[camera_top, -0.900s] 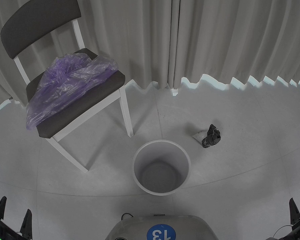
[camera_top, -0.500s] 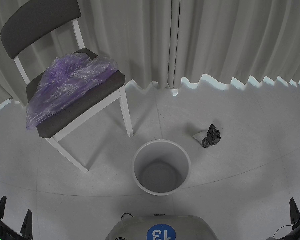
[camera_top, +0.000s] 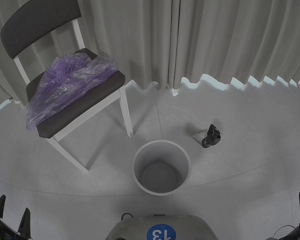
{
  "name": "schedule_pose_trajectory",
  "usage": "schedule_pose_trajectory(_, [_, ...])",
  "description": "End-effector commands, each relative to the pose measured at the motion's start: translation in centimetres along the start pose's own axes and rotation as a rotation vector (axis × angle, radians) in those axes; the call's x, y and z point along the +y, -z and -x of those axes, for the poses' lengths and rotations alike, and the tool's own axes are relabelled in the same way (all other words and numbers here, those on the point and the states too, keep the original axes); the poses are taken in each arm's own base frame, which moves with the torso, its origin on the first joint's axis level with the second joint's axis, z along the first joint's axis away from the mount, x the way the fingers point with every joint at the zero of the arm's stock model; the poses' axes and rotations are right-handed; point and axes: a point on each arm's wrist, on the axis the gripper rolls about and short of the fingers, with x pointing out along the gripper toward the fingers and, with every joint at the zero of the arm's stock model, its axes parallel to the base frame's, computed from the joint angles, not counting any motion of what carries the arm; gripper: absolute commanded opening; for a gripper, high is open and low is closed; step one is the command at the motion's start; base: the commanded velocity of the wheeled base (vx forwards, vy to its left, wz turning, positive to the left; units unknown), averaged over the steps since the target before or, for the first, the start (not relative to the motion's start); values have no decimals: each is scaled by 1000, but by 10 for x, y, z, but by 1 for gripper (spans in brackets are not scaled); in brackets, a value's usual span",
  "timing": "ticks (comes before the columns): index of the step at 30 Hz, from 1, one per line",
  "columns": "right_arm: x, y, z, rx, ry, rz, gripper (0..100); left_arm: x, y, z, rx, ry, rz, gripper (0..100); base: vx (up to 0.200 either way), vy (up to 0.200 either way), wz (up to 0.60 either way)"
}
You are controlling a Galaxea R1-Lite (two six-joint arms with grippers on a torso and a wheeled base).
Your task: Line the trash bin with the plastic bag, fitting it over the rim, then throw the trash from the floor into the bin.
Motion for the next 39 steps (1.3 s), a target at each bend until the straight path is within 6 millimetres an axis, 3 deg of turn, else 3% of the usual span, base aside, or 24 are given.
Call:
schedule_pose_trajectory(1, [8, -27, 1, -15, -99, 73, 100, -4, -63, 15, -184, 94, 41, 100, 0, 0, 0])
schedule_pose_trajectory(5, [19, -82, -28, 36, -108, 122, 100, -4, -94, 13, -132, 66, -167, 100, 0, 0, 0])
schedule_pose_trajectory(8, [27, -121, -47, 12, -112, 127, 100, -4, -125, 3, -126, 59, -218, 100, 0, 0, 0])
schedule_pose_trajectory(9, [32, -148, -63, -13, -112, 129, 100, -4, -148, -7, -121, 48, -247, 100, 0, 0, 0])
schedule_pose_trajectory(14, [39, -186, -92, -54, -113, 129, 100, -3, -176, -34, -33, -19, -316, 100, 0, 0, 0])
schedule_pose_trajectory(21, [37, -188, -110, -64, -113, 89, 100, 1, -171, -63, 148, -89, -463, 100, 0, 0, 0])
schedule_pose_trajectory(27, [37, -194, -126, -50, -108, 27, 100, 7, -162, -113, 347, -99, -618, 100, 0, 0, 0])
schedule_pose_trajectory(39, [36, -193, -137, -34, -117, -22, 100, 25, -130, -176, 575, -127, -635, 100, 0, 0, 0])
